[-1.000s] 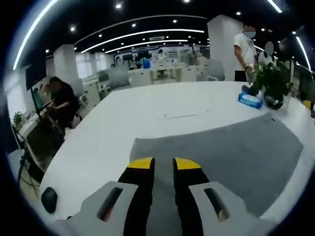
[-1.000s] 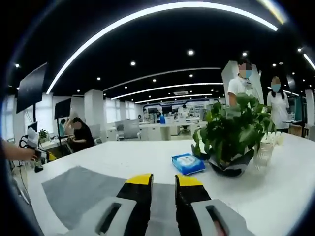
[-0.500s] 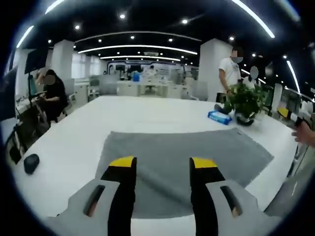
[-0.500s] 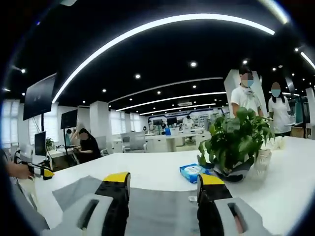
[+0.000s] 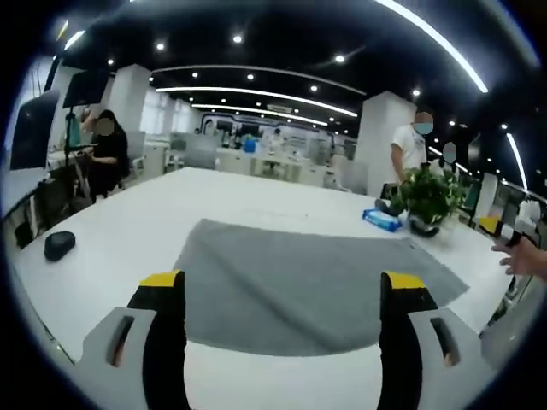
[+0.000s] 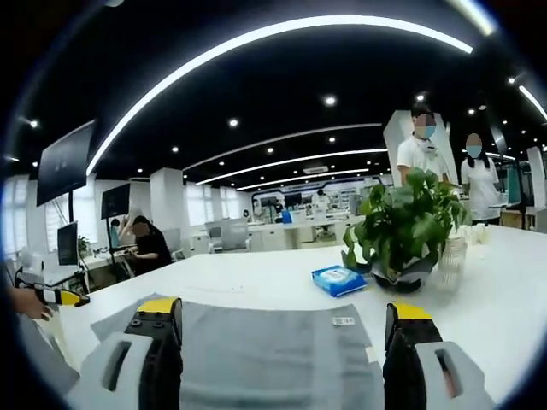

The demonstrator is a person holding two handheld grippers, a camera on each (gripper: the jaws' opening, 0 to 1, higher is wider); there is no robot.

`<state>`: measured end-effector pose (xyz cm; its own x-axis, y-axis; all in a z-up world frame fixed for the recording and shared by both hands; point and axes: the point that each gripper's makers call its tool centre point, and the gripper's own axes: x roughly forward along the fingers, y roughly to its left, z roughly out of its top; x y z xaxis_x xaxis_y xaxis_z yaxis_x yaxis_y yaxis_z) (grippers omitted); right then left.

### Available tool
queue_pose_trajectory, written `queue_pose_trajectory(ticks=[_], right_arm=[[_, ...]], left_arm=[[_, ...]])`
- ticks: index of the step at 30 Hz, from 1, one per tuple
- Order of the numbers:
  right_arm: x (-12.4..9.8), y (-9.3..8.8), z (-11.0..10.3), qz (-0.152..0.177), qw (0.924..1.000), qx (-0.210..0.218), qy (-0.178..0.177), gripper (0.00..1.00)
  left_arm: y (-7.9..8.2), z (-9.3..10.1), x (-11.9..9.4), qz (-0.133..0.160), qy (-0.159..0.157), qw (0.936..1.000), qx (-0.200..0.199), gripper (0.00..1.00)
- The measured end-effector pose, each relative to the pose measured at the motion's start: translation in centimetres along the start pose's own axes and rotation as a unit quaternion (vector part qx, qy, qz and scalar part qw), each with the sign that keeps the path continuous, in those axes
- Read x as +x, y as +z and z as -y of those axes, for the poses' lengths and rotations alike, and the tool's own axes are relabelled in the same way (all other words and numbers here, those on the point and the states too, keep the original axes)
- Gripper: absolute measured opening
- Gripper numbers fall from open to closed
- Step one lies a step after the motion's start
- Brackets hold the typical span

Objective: Open the folded towel by lifting each exposed corner and separating the folded layers until the towel lies flat within the target outline without major curled edges

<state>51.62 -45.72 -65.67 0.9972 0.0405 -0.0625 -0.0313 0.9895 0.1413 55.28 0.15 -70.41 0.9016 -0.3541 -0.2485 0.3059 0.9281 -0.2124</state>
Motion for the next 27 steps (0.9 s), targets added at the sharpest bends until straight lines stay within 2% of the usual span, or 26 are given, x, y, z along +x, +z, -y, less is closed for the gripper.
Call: queue_pose_trajectory(ticks=[4, 13, 21, 27], right_arm=[[-0.1, -0.4, 0.0, -0.005, 1.0000, 0.003, -0.003, 1.00], [-0.3, -0.4, 0.7, -0.002, 0.9999, 0.006, -0.012, 1.00], [-0.4, -1.3, 0.9, -0.007, 0.9998, 0.008, -0.015, 1.00], [-0.3, -2.0, 1.5, -0.011, 0.9996, 0.016, -0.021, 1.00]], left_arm=[[-0.7, 0.3, 0.3, -0.011, -0.005, 0.9999, 0.009, 0.95], [0.1, 0.6, 0.9, 0.003, 0.001, 0.9997, 0.022, 0.99], [-0.5, 0.8, 0.1, -0.004, 0.007, 0.9987, 0.049, 0.99], [-0.5, 0.4, -0.3, -0.007, 0.012, 0.9986, 0.050, 0.99]])
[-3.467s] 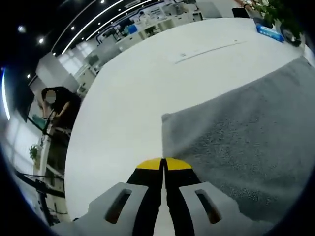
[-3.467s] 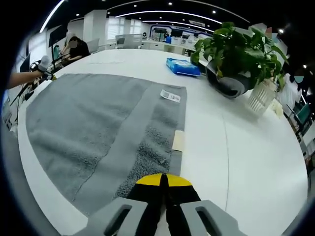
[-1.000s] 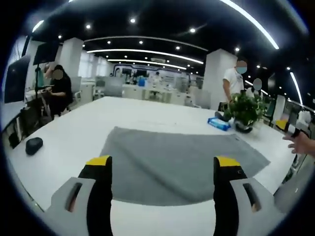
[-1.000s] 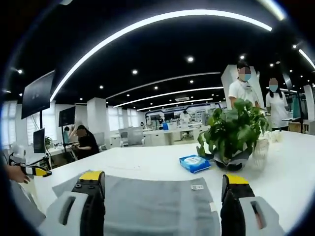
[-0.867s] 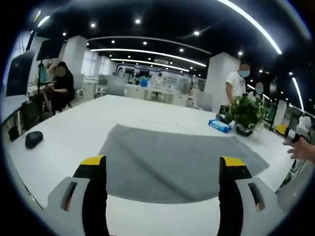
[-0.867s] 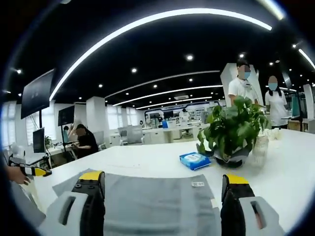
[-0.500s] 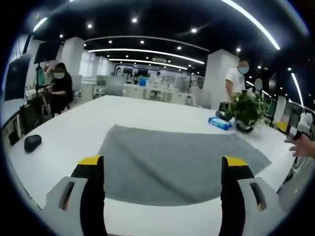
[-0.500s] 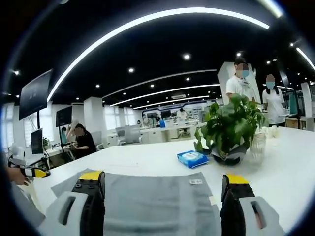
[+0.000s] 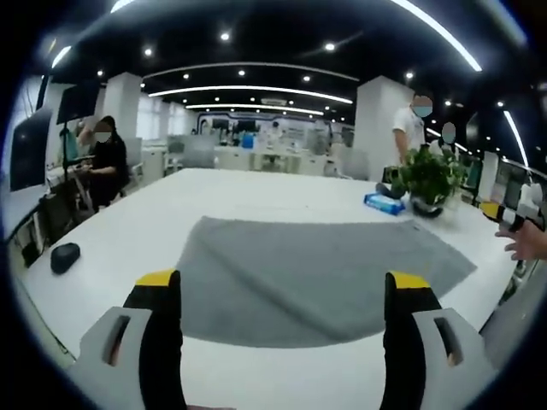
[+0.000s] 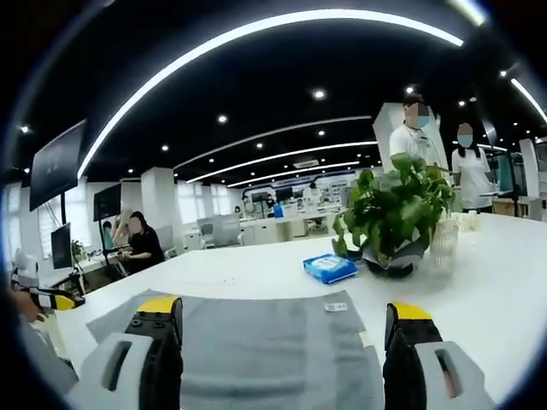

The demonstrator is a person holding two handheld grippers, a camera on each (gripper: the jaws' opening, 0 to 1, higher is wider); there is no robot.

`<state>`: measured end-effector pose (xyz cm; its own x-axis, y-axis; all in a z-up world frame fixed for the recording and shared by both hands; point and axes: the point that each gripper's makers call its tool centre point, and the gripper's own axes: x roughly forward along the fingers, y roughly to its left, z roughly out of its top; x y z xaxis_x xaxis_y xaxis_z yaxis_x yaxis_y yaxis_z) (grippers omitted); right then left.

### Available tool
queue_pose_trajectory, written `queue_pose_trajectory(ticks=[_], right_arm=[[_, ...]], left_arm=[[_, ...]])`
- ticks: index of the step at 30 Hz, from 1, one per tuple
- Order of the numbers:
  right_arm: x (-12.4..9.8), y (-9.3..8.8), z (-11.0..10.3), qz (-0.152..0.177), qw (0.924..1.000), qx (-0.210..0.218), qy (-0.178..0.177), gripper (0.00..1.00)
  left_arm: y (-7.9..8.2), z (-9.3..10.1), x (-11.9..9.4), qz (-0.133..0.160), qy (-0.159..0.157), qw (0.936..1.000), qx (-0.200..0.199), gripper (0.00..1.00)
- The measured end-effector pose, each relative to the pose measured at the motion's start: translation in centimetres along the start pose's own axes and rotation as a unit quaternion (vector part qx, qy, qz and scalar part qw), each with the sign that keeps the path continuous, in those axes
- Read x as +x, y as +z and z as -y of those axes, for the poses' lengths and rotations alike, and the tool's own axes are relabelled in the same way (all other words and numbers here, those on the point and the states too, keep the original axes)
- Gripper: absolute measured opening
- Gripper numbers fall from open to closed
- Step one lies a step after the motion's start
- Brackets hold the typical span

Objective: Open the folded towel by lifting each exposed corner and separating the folded layers until the towel lies flat within the target outline without major curled edges

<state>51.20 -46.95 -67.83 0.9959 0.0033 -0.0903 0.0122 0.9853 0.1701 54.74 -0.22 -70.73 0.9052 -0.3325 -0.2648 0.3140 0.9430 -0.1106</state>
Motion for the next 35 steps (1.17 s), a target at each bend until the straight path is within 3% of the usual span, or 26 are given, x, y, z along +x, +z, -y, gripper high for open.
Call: queue_pose_trajectory(ticks=[15, 23, 27, 35], right_arm=[[0.1, -1.2, -0.7, -0.015, 0.9998, -0.010, 0.003, 1.00], [0.1, -1.3, -1.2, -0.019, 0.9994, -0.030, 0.003, 1.00], [0.0, -1.3, -1.0, -0.018, 0.9997, -0.017, 0.002, 1.00], [-0.2, -1.1, -0.7, -0.012, 0.9999, -0.007, -0.004, 1.00]], left_arm=[[-0.1, 0.8, -0.3, 0.008, 0.012, 0.9998, 0.011, 0.97], [-0.7, 1.3, 0.1, -0.004, 0.003, 0.9996, 0.030, 0.97], [-1.4, 1.4, 0.2, -0.019, 0.000, 0.9991, 0.037, 0.96], [-1.4, 1.4, 0.1, -0.018, 0.000, 0.9993, 0.031, 0.96]])
